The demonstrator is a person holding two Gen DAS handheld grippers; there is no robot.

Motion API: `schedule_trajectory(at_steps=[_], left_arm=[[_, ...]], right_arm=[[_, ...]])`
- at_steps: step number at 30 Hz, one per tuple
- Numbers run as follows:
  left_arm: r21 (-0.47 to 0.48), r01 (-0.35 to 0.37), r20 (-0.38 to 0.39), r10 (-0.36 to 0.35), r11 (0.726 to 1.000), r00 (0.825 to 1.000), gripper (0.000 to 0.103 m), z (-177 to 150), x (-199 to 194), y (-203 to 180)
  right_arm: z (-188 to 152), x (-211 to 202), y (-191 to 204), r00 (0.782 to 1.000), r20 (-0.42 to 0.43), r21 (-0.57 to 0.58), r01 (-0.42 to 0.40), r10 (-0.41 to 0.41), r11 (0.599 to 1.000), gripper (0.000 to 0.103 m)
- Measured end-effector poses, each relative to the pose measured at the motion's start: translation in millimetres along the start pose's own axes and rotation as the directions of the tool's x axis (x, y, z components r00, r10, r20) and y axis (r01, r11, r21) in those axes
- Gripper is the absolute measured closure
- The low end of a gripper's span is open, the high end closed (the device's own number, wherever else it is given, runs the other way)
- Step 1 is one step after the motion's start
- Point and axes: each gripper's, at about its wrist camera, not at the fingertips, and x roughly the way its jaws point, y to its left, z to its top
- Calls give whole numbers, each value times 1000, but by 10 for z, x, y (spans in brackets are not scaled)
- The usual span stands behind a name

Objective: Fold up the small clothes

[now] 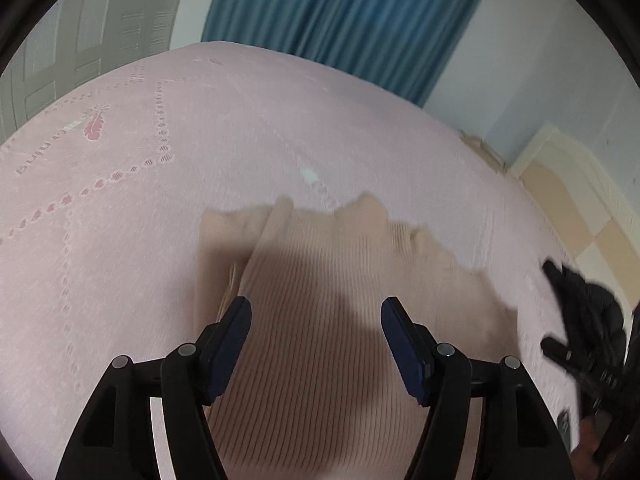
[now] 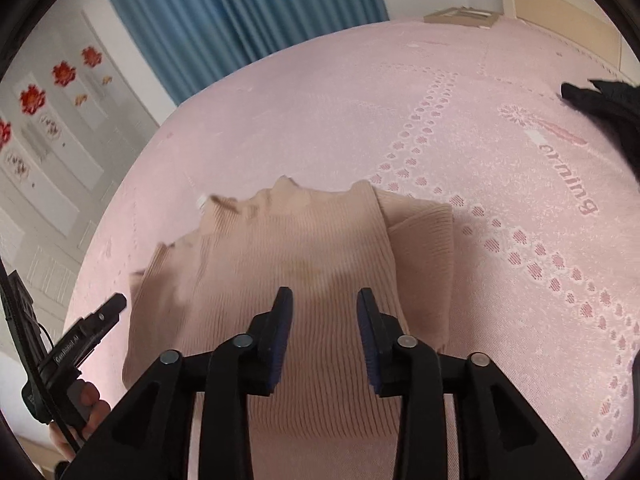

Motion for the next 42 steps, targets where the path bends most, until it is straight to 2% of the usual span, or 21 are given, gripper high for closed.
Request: schedule_trajectory(at_steps=[3,8,11,14,17,19,22,25,27,29,31,32,33,34,38,42], left_arm=[[25,-7,-22,8,1000,1000,31,-212,-185,27],[-52,34,-98,-39,998,994,29,-672,-455,177],[-109,28,-127,-42,994,991,29,-901,-551,294],[-186,44,-150,-73,981,986,29,-933,-497,408],[-287,65,-148,-111,956,983,30,-903,-374,587],[-318,64,-152,-117,946,981,31,-900,-307,658],[-369,70,-159,-137,927,978,38,-857,-159,759],[-448,98,-145,-180,889,973,47,-834,-76,926],[-470,103,-135,-186,877,973,56,-818,-41,993],[-474,98,-128,-179,875,975,63,-796,-24,1028],[-479,98,-117,-174,872,978,75,-774,-21,1058],[-480,97,-113,-172,872,979,88,-766,-11,1064],[-477,99,-104,-168,873,980,92,-760,-10,1062],[-468,91,-96,-153,879,983,93,-755,-21,1025],[-353,71,-52,-96,933,994,94,-685,-193,832],[-325,78,-16,-88,943,996,94,-719,-349,786]], right_arm=[[-195,-110,-59,1000,-26,23,-13,14,1000,58],[-651,-206,-223,991,-119,119,-53,67,991,56],[-893,-213,-275,988,-151,149,-20,42,989,55],[-952,-167,-320,988,-150,163,51,-26,985,55],[-968,-52,-431,984,-179,241,30,14,970,55],[-986,37,-512,981,-189,291,25,32,956,55],[-975,148,-576,978,-203,333,27,44,943,55],[-922,202,-620,982,-184,359,18,52,933,55],[-894,234,-641,983,-176,372,16,54,928,55],[-877,262,-646,985,-166,380,20,47,925,56],[-845,288,-622,987,-158,367,40,20,929,68],[-828,310,-600,987,-158,355,53,4,933,87],[-823,332,-587,987,-160,346,48,9,937,93],[-820,352,-569,987,-161,343,44,12,938,93],[-806,259,-487,992,-123,289,51,-16,956,95],[-807,59,-462,997,-74,266,19,0,964,96]])
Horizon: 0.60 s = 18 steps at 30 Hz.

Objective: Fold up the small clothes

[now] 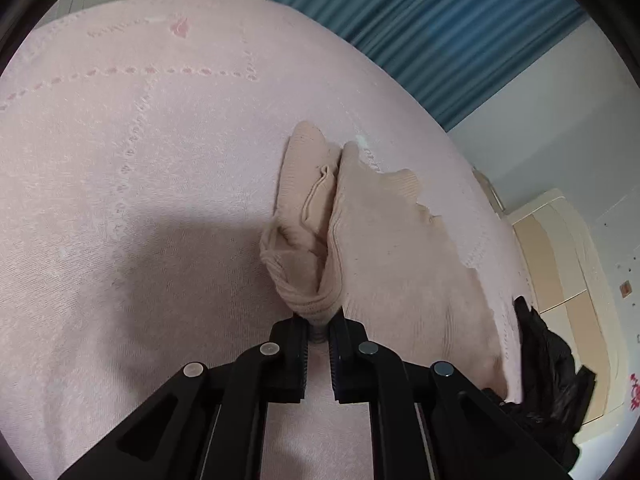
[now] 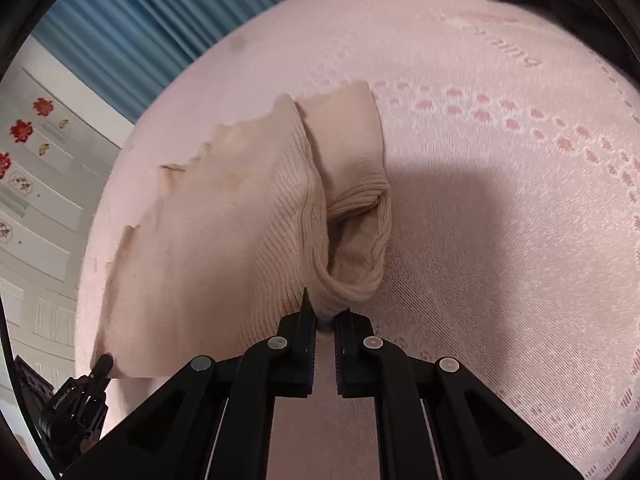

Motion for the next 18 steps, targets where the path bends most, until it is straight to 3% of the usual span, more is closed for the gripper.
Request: schedule_trajectory(at_steps=[7,14,17,18], left_arm=[[75,-15,19,14,997,1000,94,-232,-446,-29],[38,-29,-22,30,999,999,94,-722,-761,167],[45,-77,-53,80,996,995,91,-841,-807,213],[56,-110,-55,113,992,992,88,-858,-823,215]], right_arm=[[-198,-371,-68,999,-13,-40,-39,38,998,96],[-496,-639,-199,1000,-18,-29,-6,6,1000,95],[-619,-717,-299,999,-32,5,43,-43,999,84],[-659,-792,-319,999,-17,8,32,-32,999,75]])
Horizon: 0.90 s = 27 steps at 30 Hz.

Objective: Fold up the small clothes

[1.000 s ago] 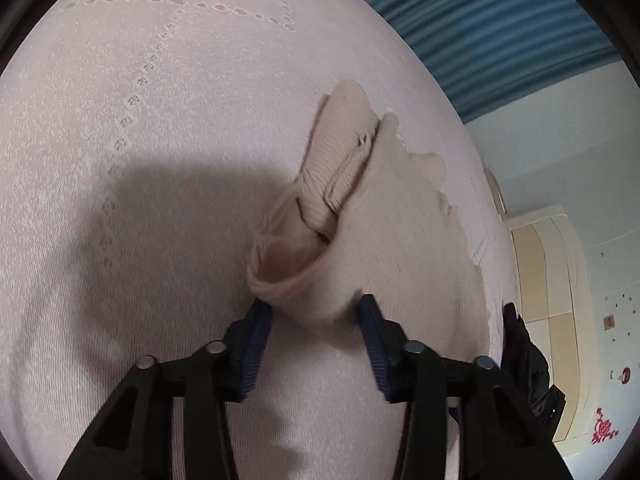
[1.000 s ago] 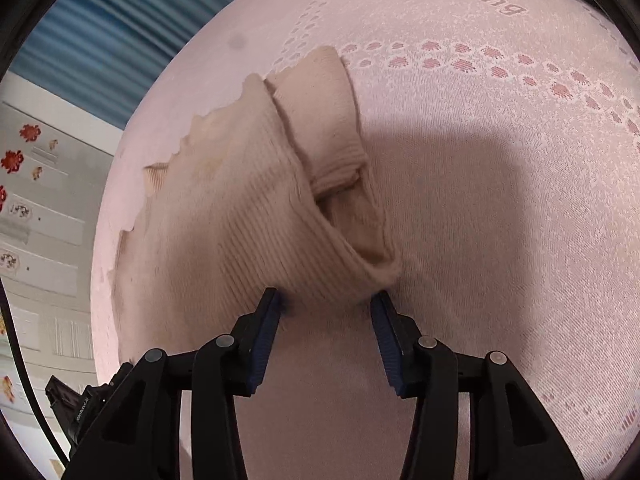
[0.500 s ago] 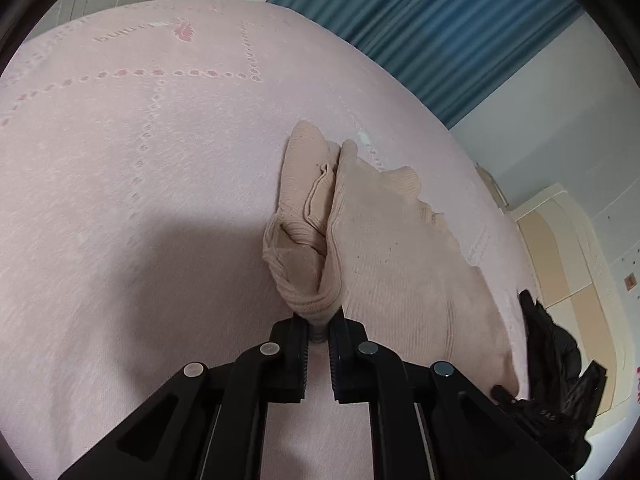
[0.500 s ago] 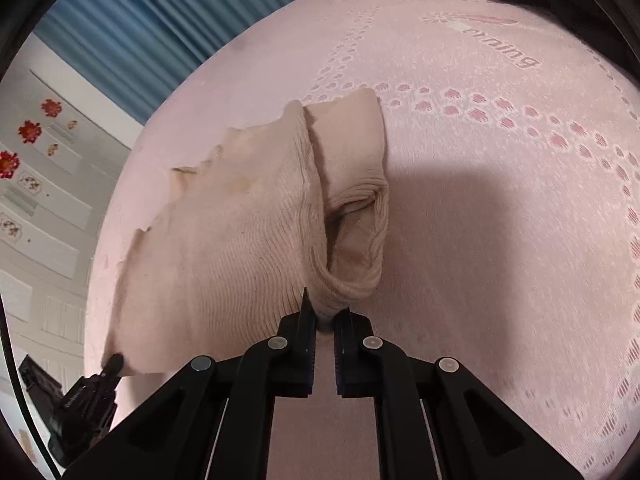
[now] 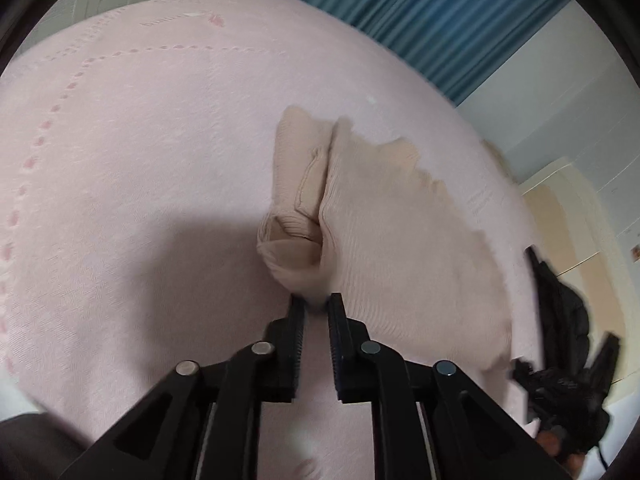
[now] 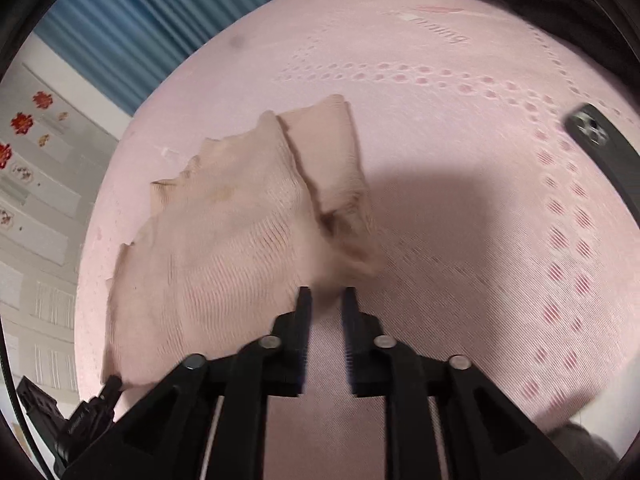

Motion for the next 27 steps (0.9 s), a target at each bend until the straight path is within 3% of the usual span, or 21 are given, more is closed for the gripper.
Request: schedule_trajectory(at_steps=[1,2,5,6,11,17,20,24,27], left_arm=[[12,-16,2,16,1000,1000,86,-4,-26,-3],[33,-26,15,25,999,1000,76,-3,-74,-9],[63,-61,79,56,996,995,44,-10,-225,-14],[70,-65,100,58,995,993,41,2,-272,-16],[120,-116,172,95,986,981,41,-56,-485,-42],[229,-198,286,129,953,950,41,-305,-769,-237],[271,-209,314,119,940,942,41,-414,-862,-314],[295,-203,330,100,934,939,41,-531,-975,-386],[315,-208,346,92,926,934,41,-576,-1042,-453]], right_arm=[[-26,-51,-2,1000,12,-4,-16,16,1000,69],[-65,-116,-3,999,29,-18,-23,24,1000,61],[-195,-320,109,995,97,-107,18,-8,994,60],[-251,-368,144,994,110,-129,27,-13,991,60],[-540,-536,292,989,147,-212,58,-26,976,60],[-910,-861,422,972,233,-314,101,-26,944,60],[-1053,-1005,395,967,254,-326,86,0,941,60],[-1207,-1162,345,939,338,-354,181,-55,918,60],[-1271,-1277,260,936,349,-353,180,-50,918,60]])
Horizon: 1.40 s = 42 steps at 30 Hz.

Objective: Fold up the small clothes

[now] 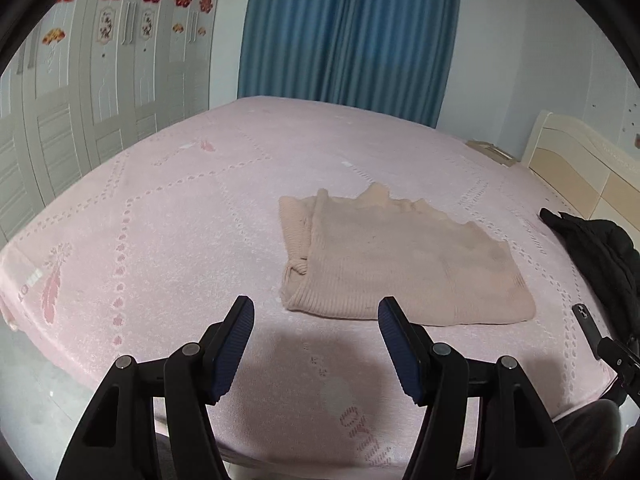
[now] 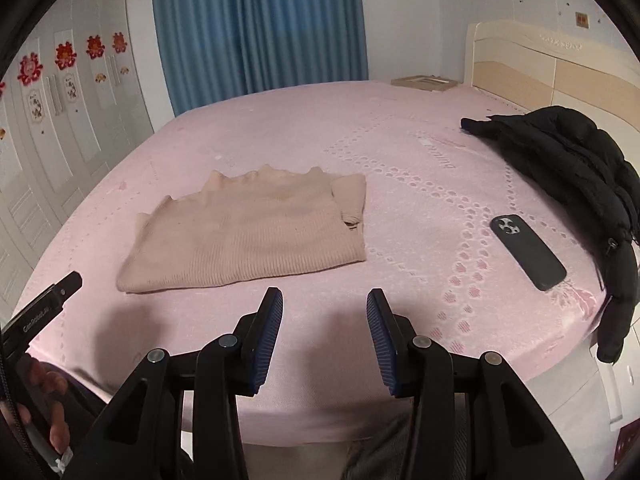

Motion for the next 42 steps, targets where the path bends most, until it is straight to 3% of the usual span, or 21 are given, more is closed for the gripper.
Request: schedule_trajectory(at_steps=[4,9,12,21,28,35,37,39,42], left_arm=[[28,-37,15,36,999,999,41,56,-97,-9],[1,-9,-3,9,1000,1000,40,226,-207,118],[-14,5,-4,-5,1000,1000,32,279,-192,181],[-101,24,-30,-27,995,999,32,308,98,324],[-105,69,-30,-72,992,997,32,348,315,355],[-140,121,-65,-131,983,989,33,489,849,295],[-133,133,-65,-142,982,988,34,586,1030,228],[-104,149,-63,-156,983,986,41,717,1251,120],[-67,155,-72,-160,986,985,46,888,1565,-13]], right_arm=[[24,-59,-27,1000,1,-40,0,0,999,60],[96,-13,-56,999,4,-49,-52,52,997,55],[117,102,-99,997,-23,-32,-78,78,996,55],[248,310,-311,994,-71,29,-76,78,997,55],[602,323,-257,993,-14,24,-114,115,993,48],[848,922,-186,996,-37,40,-83,85,996,48],[957,1136,-154,996,-42,56,-72,74,996,54],[1091,1363,-107,997,-52,65,-61,64,996,60],[1301,1737,-25,996,-74,59,-38,42,998,60]])
